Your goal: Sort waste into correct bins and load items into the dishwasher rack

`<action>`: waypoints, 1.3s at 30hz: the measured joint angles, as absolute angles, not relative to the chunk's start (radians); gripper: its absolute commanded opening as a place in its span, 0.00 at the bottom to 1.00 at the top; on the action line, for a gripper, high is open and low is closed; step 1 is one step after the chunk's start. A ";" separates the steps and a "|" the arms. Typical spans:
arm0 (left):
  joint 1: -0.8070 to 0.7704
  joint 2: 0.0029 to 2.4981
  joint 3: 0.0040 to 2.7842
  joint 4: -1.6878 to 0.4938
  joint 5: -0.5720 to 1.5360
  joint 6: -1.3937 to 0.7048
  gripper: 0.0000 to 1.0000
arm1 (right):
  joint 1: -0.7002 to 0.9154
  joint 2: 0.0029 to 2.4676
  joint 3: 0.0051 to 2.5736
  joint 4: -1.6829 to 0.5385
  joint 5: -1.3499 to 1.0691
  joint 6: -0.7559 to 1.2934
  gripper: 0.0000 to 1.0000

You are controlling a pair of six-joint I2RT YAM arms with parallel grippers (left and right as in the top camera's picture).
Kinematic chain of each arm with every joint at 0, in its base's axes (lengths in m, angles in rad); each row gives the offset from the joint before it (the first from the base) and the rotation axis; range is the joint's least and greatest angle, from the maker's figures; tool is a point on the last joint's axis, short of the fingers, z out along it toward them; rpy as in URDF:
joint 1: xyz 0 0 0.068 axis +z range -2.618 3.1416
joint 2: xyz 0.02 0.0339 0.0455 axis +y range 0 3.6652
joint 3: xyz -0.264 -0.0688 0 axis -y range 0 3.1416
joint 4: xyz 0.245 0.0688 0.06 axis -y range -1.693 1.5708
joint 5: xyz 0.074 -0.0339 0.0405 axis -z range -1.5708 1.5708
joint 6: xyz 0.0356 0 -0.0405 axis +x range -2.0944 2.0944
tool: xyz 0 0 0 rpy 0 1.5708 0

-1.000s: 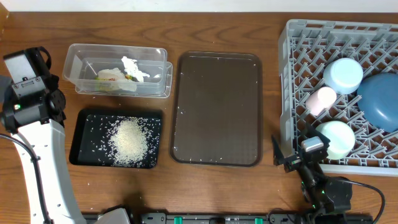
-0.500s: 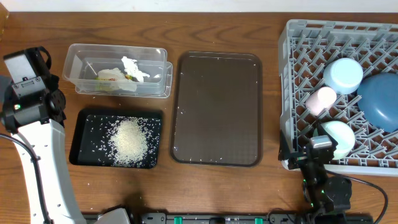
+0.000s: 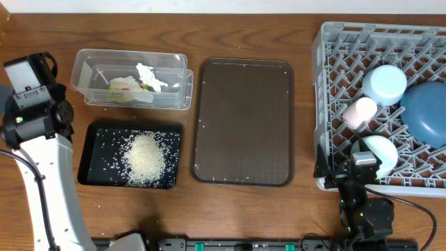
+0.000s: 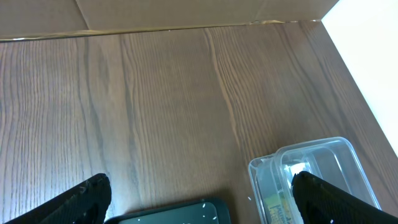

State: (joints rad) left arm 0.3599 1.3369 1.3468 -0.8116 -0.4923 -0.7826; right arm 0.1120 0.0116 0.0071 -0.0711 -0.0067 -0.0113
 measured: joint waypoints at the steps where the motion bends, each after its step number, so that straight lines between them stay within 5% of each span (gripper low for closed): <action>1: 0.360 1.337 1.347 -0.812 -0.492 -0.783 0.95 | 0.112 0.012 0.007 -0.071 -0.007 -0.018 0.99; 39: 0.360 1.337 1.347 -0.812 -0.492 -0.783 0.95 | 0.112 0.012 0.007 -0.071 -0.011 0.126 0.99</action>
State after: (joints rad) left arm 0.3599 1.3369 1.3468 -0.8116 -0.4923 -0.7826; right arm 0.1120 0.0116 0.0071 -0.0708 -0.0109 0.1265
